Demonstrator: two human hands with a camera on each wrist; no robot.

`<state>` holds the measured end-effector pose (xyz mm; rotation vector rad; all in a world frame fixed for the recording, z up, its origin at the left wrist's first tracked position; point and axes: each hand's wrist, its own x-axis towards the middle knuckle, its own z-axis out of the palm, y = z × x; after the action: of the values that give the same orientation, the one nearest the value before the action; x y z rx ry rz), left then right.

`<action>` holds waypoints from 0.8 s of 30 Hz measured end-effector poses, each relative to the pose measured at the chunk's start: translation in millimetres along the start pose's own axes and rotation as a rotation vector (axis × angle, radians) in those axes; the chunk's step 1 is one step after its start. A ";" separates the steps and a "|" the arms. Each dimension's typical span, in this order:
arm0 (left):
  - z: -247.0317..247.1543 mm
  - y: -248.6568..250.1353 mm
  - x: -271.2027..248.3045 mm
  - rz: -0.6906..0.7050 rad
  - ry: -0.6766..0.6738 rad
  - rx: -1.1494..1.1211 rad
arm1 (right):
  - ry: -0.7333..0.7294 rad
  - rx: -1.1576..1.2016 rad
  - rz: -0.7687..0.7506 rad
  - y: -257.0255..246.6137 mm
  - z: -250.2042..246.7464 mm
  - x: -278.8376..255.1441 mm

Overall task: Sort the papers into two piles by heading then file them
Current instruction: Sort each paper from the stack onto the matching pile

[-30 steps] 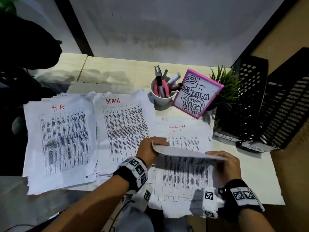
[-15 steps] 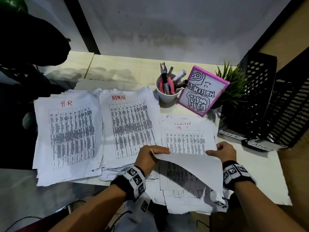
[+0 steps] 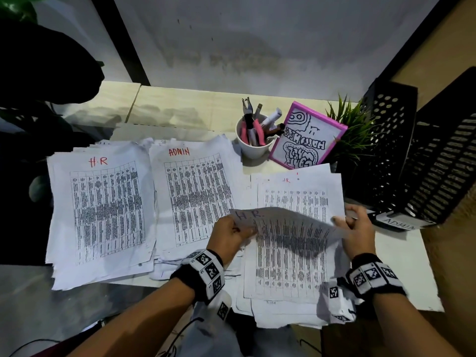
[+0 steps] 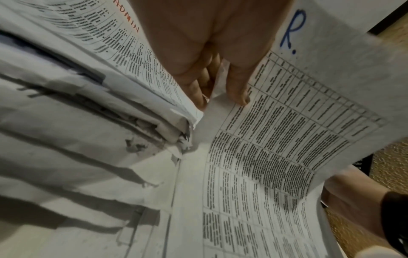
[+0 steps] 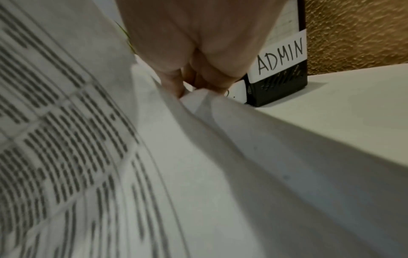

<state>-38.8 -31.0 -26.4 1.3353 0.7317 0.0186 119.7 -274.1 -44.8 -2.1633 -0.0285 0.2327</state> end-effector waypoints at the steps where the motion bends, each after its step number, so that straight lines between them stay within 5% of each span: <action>1: 0.3 -0.8 0.1 -0.014 0.000 -0.017 | 0.006 -0.005 -0.031 -4.0 -1.9 -1.0; 5: 4.4 4.0 -2.6 0.040 -0.005 -0.019 | 0.051 0.017 -0.099 -9.3 -4.8 -0.7; 10: 2.5 5.3 2.9 0.103 -0.005 0.119 | 0.177 0.476 0.027 -11.9 -11.0 -13.9; 13: 5.2 8.0 5.8 0.096 -0.045 0.171 | 0.059 0.630 0.138 -17.9 -17.8 -30.1; 18: 1.4 28.2 1.0 0.072 -0.044 0.032 | -0.212 0.485 0.122 -30.9 -25.5 -37.8; 22: -12.9 57.5 -2.7 0.186 0.059 -0.050 | -0.226 0.671 0.226 -39.8 -18.4 -19.8; 24: -29.8 80.1 -1.2 0.294 0.190 -0.105 | -0.148 0.555 0.293 -37.4 -12.3 -6.5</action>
<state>-23.2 15.9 43.3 1.3419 0.6775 0.4177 118.0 -263.6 -6.3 -1.5873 0.2431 0.5055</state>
